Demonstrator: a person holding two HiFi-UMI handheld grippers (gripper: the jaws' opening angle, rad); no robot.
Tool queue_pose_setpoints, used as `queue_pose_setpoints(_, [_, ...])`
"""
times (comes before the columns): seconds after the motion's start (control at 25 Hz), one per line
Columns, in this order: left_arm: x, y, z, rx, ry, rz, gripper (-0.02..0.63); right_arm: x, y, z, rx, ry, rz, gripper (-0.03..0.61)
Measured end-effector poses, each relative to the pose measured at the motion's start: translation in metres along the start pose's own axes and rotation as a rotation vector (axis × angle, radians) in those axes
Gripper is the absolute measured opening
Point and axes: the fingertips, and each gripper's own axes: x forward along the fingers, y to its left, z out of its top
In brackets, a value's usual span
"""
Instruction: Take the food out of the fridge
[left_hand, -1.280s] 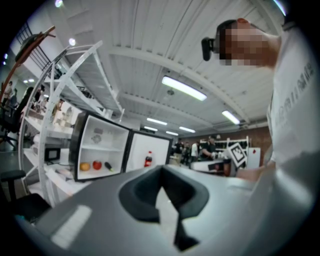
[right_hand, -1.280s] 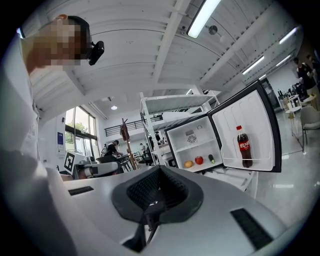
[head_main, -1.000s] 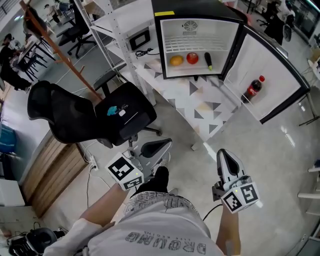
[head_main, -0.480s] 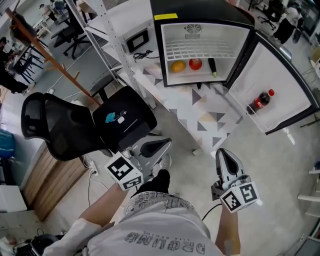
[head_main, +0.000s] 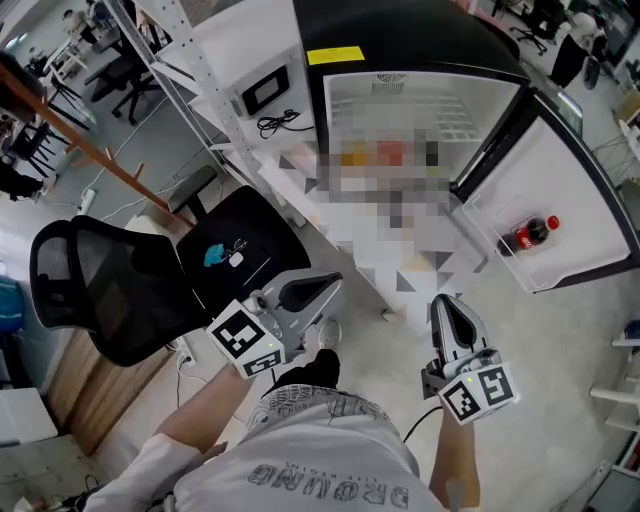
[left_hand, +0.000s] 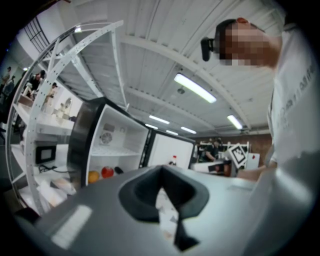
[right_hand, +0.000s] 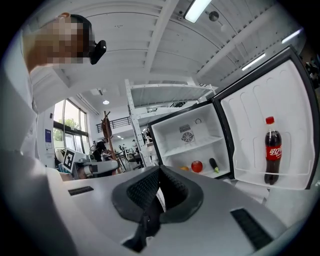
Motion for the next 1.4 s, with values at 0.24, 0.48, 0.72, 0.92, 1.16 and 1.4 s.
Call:
queue_pose_setpoints(0.24, [0.014, 0.041, 0.008, -0.01, 0.011, -0.02, 0.006, 0.041, -0.011, 0.006, 0.007, 0.011, -0.024, -0.009])
queue_pose_setpoints(0.48, [0.03, 0.066, 0.01, 0.04, 0.05, -0.05, 0.006, 0.074, -0.024, 0.01, 0.007, 0.017, -0.057, -0.009])
queue_pose_setpoints(0.72, [0.042, 0.084, 0.014, 0.033, 0.046, -0.077, 0.006, 0.096, -0.033, 0.014, -0.001, 0.014, -0.08, -0.009])
queue_pose_setpoints(0.92, [0.051, 0.092, 0.012, 0.024, 0.057, -0.094, 0.006, 0.104, -0.046, 0.018, -0.003, 0.015, -0.104, -0.009])
queue_pose_setpoints(1.16, [0.063, 0.099, 0.01, 0.021, 0.074, -0.094, 0.006, 0.114, -0.067, 0.018, -0.016, 0.022, -0.117, -0.009])
queue_pose_setpoints(1.4, [0.075, 0.103, 0.003, 0.016, 0.092, -0.065, 0.006, 0.13, -0.097, 0.013, -0.029, 0.036, -0.121, -0.009])
